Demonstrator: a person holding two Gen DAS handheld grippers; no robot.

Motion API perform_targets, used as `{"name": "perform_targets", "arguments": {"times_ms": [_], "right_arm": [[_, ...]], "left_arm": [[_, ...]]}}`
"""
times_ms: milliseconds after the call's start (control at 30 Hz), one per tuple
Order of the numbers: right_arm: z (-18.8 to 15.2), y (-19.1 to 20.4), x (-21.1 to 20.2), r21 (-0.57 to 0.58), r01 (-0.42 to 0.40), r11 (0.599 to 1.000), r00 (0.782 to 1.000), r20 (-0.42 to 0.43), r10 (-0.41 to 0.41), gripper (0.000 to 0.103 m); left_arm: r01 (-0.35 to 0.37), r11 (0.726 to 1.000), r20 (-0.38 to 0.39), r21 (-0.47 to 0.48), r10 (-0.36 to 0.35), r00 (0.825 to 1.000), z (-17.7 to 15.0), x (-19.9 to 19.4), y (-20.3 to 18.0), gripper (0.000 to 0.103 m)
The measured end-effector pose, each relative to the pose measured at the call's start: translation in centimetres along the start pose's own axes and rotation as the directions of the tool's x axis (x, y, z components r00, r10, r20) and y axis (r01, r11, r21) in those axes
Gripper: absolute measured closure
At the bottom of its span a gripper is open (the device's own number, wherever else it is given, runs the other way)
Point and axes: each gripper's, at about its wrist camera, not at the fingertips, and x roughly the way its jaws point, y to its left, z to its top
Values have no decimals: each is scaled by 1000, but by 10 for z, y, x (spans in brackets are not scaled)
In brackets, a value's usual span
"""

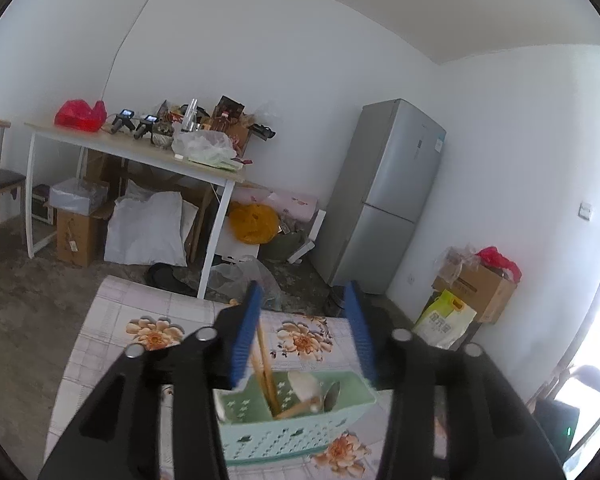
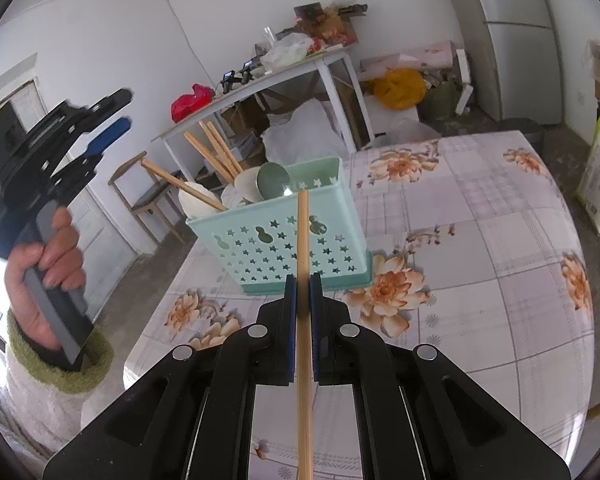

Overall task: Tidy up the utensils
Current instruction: 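Drop the chopstick into the holder by opening the left tool, then lower the held chopstick into the green holder and open the right tool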

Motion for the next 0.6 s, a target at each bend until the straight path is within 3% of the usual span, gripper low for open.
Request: {"name": "perform_targets", "arguments": {"times_ms": [200,433,600], "right_arm": [[8,3,-7,-8,-18,1000,1000,18,18,99],[34,20,-11,-64,-71,995,995,66,75,99],[66,43,-10,-132,-116,984,982,132,134,99]], "left_arm": [[22,998,-84,52,-17,996,-34,-34,6,27],[-16,996,-289,92,42,956,-119,-47,16,15],[-51,988,-337,146,98,936,-161,-48,15,6]]}}
